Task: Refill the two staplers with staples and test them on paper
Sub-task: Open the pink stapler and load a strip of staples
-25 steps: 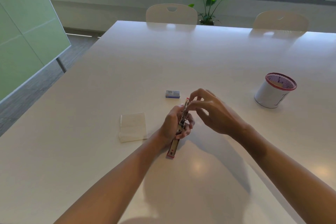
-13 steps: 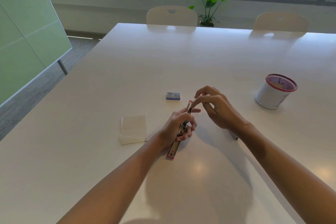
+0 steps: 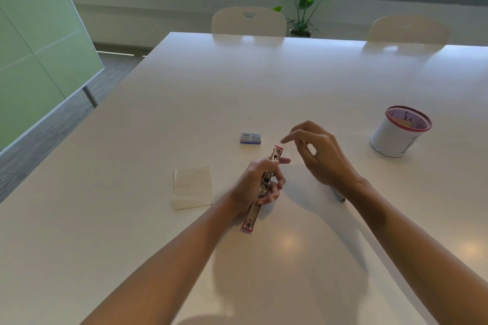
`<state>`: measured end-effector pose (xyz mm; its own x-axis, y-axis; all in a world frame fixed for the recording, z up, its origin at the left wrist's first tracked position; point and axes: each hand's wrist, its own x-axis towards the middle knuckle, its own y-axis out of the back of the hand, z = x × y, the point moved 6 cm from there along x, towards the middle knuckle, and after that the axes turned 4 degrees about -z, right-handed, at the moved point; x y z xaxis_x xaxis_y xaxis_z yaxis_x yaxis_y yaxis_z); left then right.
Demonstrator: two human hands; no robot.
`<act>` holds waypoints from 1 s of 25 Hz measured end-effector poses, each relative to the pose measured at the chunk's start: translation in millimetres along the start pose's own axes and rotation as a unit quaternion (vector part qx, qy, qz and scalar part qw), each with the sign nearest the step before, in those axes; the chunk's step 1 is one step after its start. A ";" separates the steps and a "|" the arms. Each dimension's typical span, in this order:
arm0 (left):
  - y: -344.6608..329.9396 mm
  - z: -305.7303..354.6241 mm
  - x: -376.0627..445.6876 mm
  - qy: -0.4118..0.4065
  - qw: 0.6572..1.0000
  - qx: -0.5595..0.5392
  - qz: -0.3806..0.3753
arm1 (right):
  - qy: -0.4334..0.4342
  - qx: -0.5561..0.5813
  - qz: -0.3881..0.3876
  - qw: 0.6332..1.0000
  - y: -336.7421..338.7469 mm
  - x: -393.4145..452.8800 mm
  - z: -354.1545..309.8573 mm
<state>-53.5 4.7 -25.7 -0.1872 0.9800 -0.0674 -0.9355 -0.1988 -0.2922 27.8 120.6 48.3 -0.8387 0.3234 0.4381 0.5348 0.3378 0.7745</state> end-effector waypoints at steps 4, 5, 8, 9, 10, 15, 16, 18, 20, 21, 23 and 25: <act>1.7 -0.1 -0.4 0.005 1.000 0.013 0.017 | -0.019 0.033 0.037 0.999 6.7 0.8 0.6; 2.0 0.0 -0.1 0.007 1.000 0.018 0.020 | -0.018 0.035 0.040 0.998 7.6 0.7 0.2; 2.0 1.7 1.0 0.006 0.999 0.024 0.024 | -0.019 0.038 0.039 0.998 7.1 0.3 -1.7; 1.6 2.2 0.8 0.005 0.999 0.025 0.025 | -0.019 0.040 0.039 0.998 6.6 -0.1 -2.6; 1.2 2.5 0.7 0.004 0.999 0.026 0.025 | -0.020 0.042 0.039 0.998 6.2 -0.6 -3.4; 1.0 2.5 -0.8 0.006 0.999 0.028 0.034 | -0.028 0.052 0.036 0.998 7.1 -2.9 -7.8; 1.2 2.5 -0.9 0.007 0.999 0.031 0.036 | -0.029 0.053 0.035 0.998 7.5 -3.3 -8.5; 1.5 2.7 -1.3 0.009 0.999 0.033 0.038 | -0.029 0.056 0.033 0.997 8.4 -4.3 -10.1; 1.4 2.9 -1.7 0.009 0.999 0.030 0.041 | -0.027 0.057 0.032 0.997 9.3 -4.9 -12.3; 1.1 3.0 -1.7 0.008 0.999 0.029 0.043 | -0.026 0.058 0.032 0.997 9.9 -5.0 -13.2; 0.3 3.3 -1.7 0.009 0.998 0.024 0.050 | -0.025 0.058 0.031 0.997 11.1 -4.5 -14.4; -0.2 4.0 -2.2 0.007 0.998 0.021 0.056 | -0.029 0.058 0.025 0.998 10.2 -5.0 -14.4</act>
<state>-54.1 2.6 -21.7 -0.2866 0.9516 -0.1109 -0.9210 -0.3056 -0.2415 36.0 109.7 60.6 -0.8046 0.3923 0.4458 0.5877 0.4191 0.6921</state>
